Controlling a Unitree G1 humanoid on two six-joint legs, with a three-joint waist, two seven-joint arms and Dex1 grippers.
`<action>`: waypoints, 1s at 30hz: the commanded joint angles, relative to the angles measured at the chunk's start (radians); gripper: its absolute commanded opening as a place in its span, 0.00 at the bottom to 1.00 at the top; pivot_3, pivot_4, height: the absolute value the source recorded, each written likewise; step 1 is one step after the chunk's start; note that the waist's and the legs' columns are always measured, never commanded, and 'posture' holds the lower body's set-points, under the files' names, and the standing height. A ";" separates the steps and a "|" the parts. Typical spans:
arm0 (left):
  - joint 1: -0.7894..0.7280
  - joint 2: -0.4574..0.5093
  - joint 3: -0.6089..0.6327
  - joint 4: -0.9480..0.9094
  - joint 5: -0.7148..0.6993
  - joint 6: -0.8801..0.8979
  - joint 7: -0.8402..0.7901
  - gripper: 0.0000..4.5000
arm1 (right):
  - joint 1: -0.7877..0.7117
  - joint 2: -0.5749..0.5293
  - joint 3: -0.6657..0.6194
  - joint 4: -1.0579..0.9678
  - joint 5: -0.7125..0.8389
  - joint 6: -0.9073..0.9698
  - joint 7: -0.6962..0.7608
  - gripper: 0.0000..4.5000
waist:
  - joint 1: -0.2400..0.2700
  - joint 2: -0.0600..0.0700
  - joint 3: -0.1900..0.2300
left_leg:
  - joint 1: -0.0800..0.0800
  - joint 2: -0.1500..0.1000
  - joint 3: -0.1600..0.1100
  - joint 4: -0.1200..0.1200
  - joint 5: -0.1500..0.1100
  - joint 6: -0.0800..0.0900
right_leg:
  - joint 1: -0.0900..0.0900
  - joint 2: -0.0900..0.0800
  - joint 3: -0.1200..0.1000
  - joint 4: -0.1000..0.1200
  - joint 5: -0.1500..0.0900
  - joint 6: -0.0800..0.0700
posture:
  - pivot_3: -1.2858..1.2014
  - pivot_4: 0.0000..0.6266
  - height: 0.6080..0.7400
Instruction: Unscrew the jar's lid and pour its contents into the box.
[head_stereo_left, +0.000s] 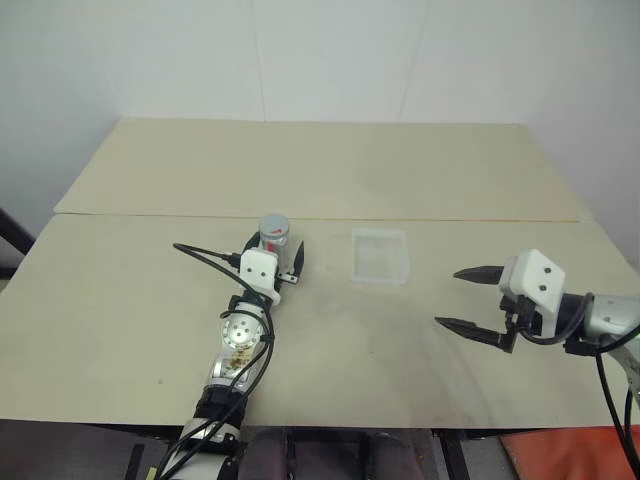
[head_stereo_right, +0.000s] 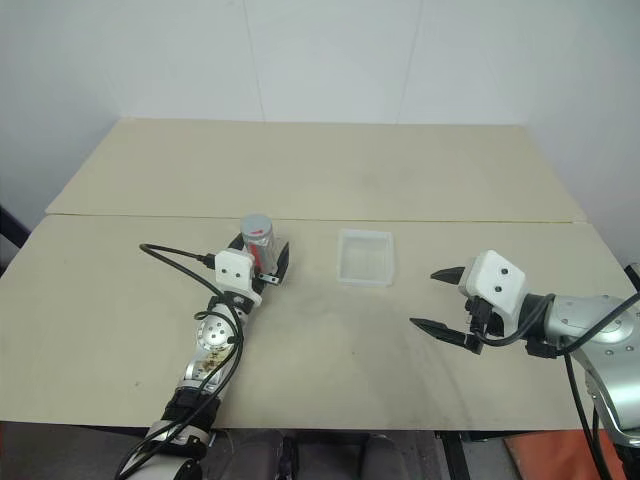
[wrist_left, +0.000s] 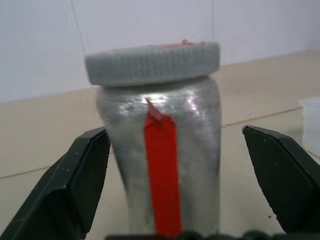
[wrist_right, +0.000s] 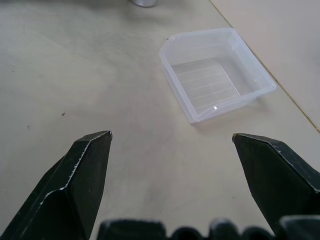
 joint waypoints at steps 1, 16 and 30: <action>-0.015 0.001 -0.002 -0.046 0.003 0.021 0.013 1.00 | -0.001 0.006 -0.038 -0.030 0.004 -0.016 -0.016 0.99 | 0.000 0.000 0.000 | 0.000 0.000 0.000 0.000 0.000 0.000 | 0.000 0.000 0.000 0.000 0.000 0.000 | 0.52 0.24 1.00; -0.014 -0.010 0.007 -0.021 -0.007 0.061 0.037 0.58 | -0.009 0.011 -0.026 -0.028 0.004 -0.018 -0.030 1.00 | 0.000 0.000 0.000 | 0.000 0.000 0.000 0.000 0.000 0.000 | 0.000 0.000 0.000 0.000 0.000 0.000 | 0.52 0.24 1.00; 0.001 0.020 0.024 -0.231 -0.108 0.152 -0.050 0.45 | -0.086 0.064 -0.029 -0.077 0.059 0.045 -0.111 1.00 | -0.006 -0.001 0.001 | 0.000 0.000 0.000 0.000 0.000 0.000 | -0.001 0.000 0.000 0.000 0.000 0.000 | 0.52 0.24 1.00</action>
